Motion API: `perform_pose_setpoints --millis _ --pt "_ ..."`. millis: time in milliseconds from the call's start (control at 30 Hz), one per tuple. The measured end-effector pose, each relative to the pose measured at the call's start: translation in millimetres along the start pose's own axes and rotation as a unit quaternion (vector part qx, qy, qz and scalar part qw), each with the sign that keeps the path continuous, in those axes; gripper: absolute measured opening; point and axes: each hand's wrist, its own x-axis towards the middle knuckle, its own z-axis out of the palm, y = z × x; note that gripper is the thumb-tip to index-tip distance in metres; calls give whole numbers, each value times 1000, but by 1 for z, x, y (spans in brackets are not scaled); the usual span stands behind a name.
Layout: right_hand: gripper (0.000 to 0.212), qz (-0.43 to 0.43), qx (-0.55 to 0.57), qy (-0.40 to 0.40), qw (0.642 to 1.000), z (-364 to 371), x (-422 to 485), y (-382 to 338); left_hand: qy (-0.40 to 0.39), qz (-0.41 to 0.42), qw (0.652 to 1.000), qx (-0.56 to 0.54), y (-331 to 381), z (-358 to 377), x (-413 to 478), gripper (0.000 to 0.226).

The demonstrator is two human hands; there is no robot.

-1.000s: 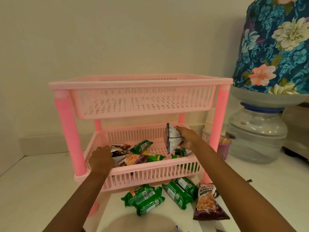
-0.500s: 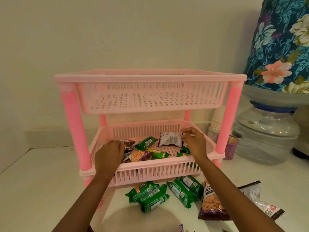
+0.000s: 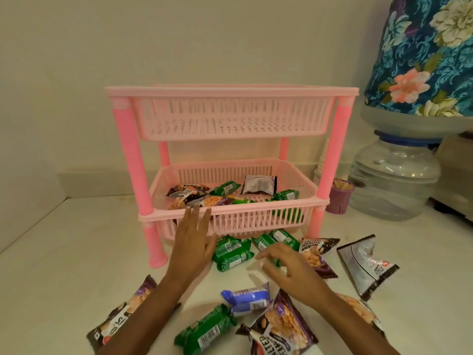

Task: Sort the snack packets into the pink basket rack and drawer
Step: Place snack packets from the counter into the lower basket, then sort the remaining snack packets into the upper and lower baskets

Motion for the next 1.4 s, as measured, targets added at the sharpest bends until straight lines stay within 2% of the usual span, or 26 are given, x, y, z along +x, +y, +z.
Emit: perform_pose_setpoints --millis 100,200,300,433,567,800,933,1033,1233,1400 --pt "40 -11 -59 -103 993 5 -20 1 -50 13 999 -1 13 -1 -24 60" --pt "65 -14 -124 -181 976 9 -35 1 -137 29 990 5 22 2 -54 64" --pt "72 -27 -175 -221 959 14 -46 -1 -222 8 974 44 29 4 -77 66" --pt "83 -31 -219 -265 939 22 -57 1 -265 -14 959 104 31 3 -98 73" --pt "83 -44 -252 -254 933 27 -59 5 -316 -29 939 130 27 1 -115 82" --pt "57 -62 -229 -184 954 24 -54 9 -301 -54 948 83 29 -10 -116 66" --pt "51 -66 -203 -162 963 14 -45 6 -260 -44 964 42 30 -24 -109 63" --pt "50 -80 -163 -117 976 -3 -34 -3 -210 -34 977 6 32 -44 -93 63" --pt "51 -136 -117 49 982 -68 12 -57 -11 42 997 -57 44 -114 -33 59" --pt "45 -221 -122 206 945 -128 56 -124 165 95 981 -41 59 -188 29 61"
